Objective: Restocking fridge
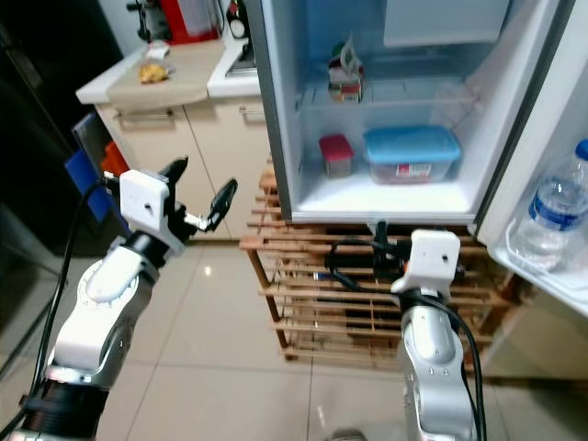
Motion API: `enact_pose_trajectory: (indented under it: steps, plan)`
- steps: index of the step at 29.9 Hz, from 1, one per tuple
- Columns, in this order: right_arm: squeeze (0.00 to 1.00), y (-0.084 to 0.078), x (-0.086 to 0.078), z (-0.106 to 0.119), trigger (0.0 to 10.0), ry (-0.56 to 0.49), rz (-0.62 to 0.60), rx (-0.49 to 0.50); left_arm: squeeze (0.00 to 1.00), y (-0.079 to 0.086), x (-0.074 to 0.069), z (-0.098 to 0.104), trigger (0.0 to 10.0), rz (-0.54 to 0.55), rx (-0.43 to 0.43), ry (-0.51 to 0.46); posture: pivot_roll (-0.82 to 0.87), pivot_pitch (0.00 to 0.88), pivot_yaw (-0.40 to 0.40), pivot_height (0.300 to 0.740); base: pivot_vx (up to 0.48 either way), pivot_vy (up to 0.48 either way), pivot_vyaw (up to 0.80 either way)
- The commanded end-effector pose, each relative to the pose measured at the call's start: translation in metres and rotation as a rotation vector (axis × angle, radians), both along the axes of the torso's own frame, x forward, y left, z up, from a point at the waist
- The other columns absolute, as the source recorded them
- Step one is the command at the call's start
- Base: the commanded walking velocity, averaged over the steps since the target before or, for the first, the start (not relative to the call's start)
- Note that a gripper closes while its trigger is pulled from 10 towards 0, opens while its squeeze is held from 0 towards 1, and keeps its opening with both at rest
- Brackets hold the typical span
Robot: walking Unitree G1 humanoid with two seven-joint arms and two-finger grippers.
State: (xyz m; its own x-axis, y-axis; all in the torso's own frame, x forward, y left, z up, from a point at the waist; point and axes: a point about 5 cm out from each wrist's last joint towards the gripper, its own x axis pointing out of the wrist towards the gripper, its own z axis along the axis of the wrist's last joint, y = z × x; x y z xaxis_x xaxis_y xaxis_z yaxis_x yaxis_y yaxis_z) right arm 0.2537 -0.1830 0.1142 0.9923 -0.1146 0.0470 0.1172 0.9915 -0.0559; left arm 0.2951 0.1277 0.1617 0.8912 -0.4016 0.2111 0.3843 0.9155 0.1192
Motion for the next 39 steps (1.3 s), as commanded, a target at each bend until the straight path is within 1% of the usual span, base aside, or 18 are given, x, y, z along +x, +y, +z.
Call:
enact_pose_trajectory:
  steps: [1, 4, 6, 12, 19, 26, 28, 30, 32, 35, 39]
  plan:
    - [0.00, 0.002, 0.000, 0.000, 10.0, -0.004, 0.015, 0.012, 0.00, 0.004, 0.000, -0.003, 10.0, 0.012, -0.001, 0.011, -0.24, 0.000, 0.125, 0.740, -0.352, -0.322, 0.00]
    - [0.00, 0.001, -0.001, -0.001, 10.0, -0.002, 0.016, 0.012, 0.00, 0.004, 0.001, -0.004, 10.0, 0.013, -0.002, 0.017, -0.25, 0.000, 0.126, 0.740, -0.360, -0.319, 0.00]
    - [0.00, 0.001, -0.001, -0.001, 10.0, -0.001, 0.016, 0.012, 0.00, 0.003, 0.001, -0.003, 10.0, 0.002, -0.006, 0.004, -0.25, 0.000, 0.126, 0.740, -0.384, -0.289, 0.00]
    - [0.00, -0.001, -0.002, -0.003, 10.0, 0.006, 0.013, 0.011, 0.00, 0.002, -0.001, 0.000, 10.0, -0.034, -0.026, -0.012, -0.25, 0.000, 0.125, 0.740, 0.000, 0.000, 0.00]
    - [0.00, -0.003, -0.002, -0.004, 10.0, 0.014, 0.011, 0.004, 0.00, 0.000, 0.001, 0.001, 10.0, -0.041, -0.024, -0.012, -0.25, 0.000, 0.122, 0.740, 0.000, 0.000, 0.00]
    - [0.00, -0.003, -0.004, -0.005, 10.0, 0.012, 0.022, 0.008, 0.00, -0.002, 0.000, -0.001, 10.0, -0.052, -0.010, -0.006, -0.26, 0.000, 0.122, 0.740, 0.000, 0.000, -0.71]
    - [0.00, -0.001, -0.004, -0.005, 10.0, 0.009, 0.034, 0.007, 0.00, -0.003, -0.001, -0.001, 10.0, -0.064, -0.010, -0.013, -0.26, 0.001, 0.121, 0.740, 0.000, 0.000, 0.00]
    - [0.00, 0.000, -0.005, -0.005, 10.0, 0.008, 0.038, 0.006, 0.00, -0.006, -0.004, 0.000, 10.0, -0.096, 0.007, -0.034, -0.26, 0.001, 0.121, 0.740, 0.000, -0.304, 0.00]
    - [0.00, 0.000, -0.004, -0.005, 10.0, 0.009, 0.038, 0.005, 0.00, -0.007, -0.005, 0.001, 10.0, -0.106, 0.008, -0.041, -0.26, 0.001, 0.121, 0.740, 0.000, -0.416, 0.00]
    - [0.00, 0.000, -0.004, -0.004, 10.0, 0.007, 0.040, 0.004, 0.00, -0.013, -0.009, 0.002, 10.0, -0.156, 0.007, -0.052, -0.26, 0.002, 0.120, 0.740, 0.000, -0.480, 0.00]
    - [0.00, 0.000, -0.005, -0.004, 10.0, 0.006, 0.041, 0.002, 0.00, -0.015, -0.010, 0.003, 10.0, -0.168, 0.002, -0.053, -0.26, 0.002, 0.118, 0.740, 0.000, -0.480, 0.00]
